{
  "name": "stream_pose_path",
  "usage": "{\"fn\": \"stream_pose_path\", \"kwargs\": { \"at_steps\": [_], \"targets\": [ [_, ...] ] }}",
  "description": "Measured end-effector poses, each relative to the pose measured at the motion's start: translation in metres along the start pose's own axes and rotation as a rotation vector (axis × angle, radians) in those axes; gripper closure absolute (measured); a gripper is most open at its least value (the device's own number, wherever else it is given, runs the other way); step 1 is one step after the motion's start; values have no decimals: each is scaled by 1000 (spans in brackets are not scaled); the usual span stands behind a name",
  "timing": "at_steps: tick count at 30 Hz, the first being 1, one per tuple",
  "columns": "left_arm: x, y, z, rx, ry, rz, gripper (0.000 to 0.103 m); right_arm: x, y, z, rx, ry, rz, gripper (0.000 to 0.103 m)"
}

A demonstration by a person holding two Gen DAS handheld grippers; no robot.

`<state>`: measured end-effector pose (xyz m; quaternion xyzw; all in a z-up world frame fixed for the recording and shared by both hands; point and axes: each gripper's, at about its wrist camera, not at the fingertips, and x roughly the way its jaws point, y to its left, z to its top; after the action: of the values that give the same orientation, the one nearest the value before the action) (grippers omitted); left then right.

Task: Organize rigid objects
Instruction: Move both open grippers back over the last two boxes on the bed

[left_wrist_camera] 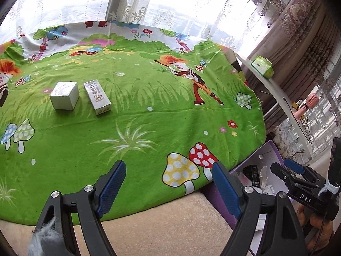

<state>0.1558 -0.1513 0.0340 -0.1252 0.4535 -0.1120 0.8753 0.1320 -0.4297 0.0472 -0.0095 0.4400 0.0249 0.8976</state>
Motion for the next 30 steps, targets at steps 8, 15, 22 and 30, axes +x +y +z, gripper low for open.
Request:
{"fn": "stream_pose_path", "kwargs": {
  "at_steps": [8, 15, 22, 30],
  "targets": [
    [-11, 53, 15, -35, -38, 94, 19, 12, 52, 20, -76, -8, 69, 24],
    [-13, 99, 33, -85, -70, 177, 20, 28, 98, 39, -129, -9, 127, 22],
    [-5, 119, 53, -82, -93, 208, 20, 47, 137, 62, -157, -10, 168, 22],
    [12, 130, 73, -63, -98, 236, 21, 66, 180, 80, -194, -11, 206, 22]
  ]
}}
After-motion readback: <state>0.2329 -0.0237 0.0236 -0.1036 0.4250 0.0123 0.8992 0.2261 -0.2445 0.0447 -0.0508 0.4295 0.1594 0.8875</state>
